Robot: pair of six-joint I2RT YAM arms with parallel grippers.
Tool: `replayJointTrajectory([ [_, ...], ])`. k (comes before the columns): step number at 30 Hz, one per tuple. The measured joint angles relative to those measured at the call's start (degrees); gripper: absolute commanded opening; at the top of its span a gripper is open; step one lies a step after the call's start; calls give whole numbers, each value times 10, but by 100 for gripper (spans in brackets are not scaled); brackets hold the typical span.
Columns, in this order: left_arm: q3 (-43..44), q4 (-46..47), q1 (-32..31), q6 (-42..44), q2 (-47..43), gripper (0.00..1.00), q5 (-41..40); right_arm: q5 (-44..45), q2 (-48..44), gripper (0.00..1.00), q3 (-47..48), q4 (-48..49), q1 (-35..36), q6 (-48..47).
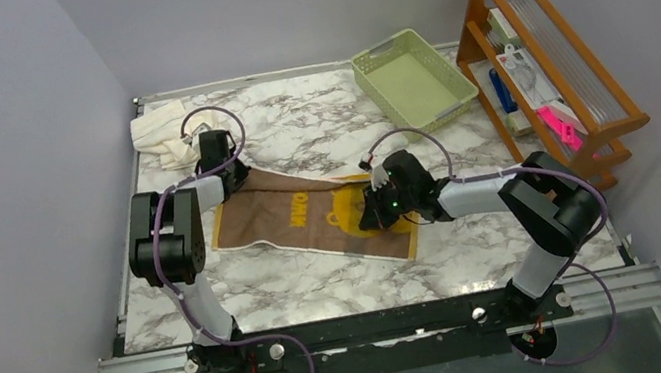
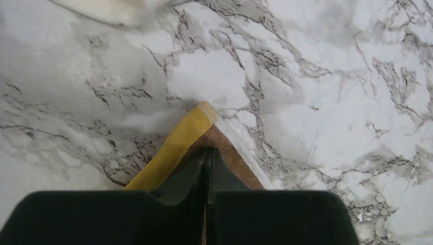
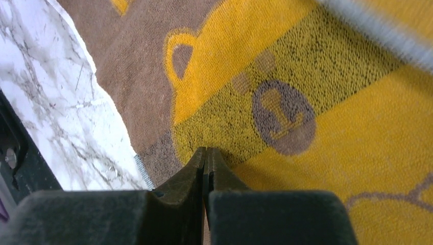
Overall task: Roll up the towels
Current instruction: Flatten out the towel at the center of the board.
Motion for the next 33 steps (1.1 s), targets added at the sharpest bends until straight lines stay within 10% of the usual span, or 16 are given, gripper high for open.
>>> replayJointTrajectory([
  [10, 42, 10, 57, 12, 37, 3, -14, 0, -82, 0, -54, -71, 0, 10],
  [17, 36, -8, 69, 25, 22, 24, -12, 4, -107, 54, -40, -108, -5, 0],
  [33, 68, -47, 109, 128, -3, 44, 64, 112, -71, 55, 174, -116, -157, -6],
])
